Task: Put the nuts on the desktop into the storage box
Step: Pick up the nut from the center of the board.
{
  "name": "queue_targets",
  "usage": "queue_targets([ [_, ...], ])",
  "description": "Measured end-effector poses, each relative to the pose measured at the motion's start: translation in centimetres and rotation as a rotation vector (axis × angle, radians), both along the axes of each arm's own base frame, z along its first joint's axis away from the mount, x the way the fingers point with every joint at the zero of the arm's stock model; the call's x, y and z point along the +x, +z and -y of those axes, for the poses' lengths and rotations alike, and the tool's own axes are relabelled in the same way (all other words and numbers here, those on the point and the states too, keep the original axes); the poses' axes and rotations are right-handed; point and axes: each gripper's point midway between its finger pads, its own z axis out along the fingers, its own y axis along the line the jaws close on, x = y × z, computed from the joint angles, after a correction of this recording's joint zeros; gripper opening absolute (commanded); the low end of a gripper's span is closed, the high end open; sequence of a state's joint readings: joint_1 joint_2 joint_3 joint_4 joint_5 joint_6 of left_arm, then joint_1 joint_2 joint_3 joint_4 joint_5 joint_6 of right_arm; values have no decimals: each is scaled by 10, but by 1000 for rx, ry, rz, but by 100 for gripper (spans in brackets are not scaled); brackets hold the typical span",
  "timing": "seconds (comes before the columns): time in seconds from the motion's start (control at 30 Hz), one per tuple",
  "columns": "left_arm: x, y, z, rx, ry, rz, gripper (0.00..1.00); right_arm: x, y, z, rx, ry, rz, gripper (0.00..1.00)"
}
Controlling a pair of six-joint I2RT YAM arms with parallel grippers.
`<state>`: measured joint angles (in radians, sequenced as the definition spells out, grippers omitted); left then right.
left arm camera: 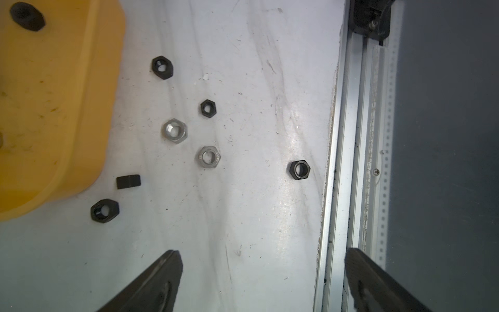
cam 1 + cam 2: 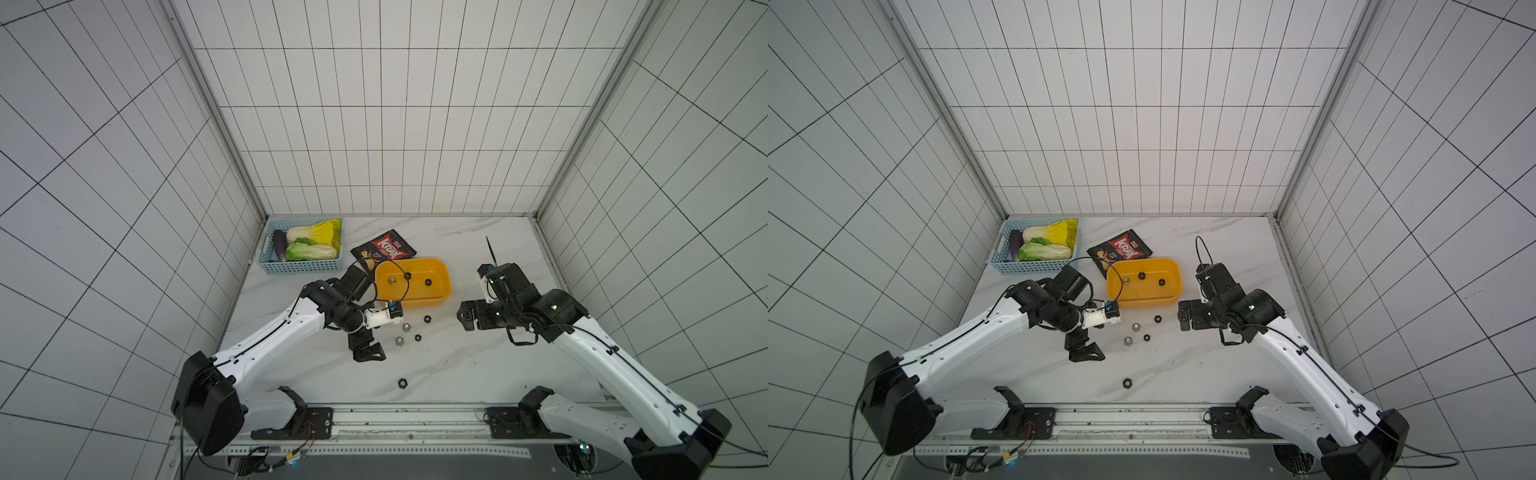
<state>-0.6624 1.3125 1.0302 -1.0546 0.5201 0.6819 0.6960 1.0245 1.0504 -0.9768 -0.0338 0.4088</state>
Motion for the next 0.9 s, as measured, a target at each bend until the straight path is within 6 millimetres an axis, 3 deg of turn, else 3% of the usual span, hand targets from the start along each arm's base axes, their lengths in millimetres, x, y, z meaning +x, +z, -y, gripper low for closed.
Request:
queue_targets([
  [0.3, -29, -25, 24, 16, -246, -22, 98, -15, -17, 12, -13, -24, -45, 99],
  [0.63, -41, -43, 51, -27, -479, 93, 95, -18, -27, 19, -43, -55, -67, 99],
  [0.9, -62, -77, 57, 12, -648, 153, 91, -19, -29, 23, -54, -76, -74, 99],
])
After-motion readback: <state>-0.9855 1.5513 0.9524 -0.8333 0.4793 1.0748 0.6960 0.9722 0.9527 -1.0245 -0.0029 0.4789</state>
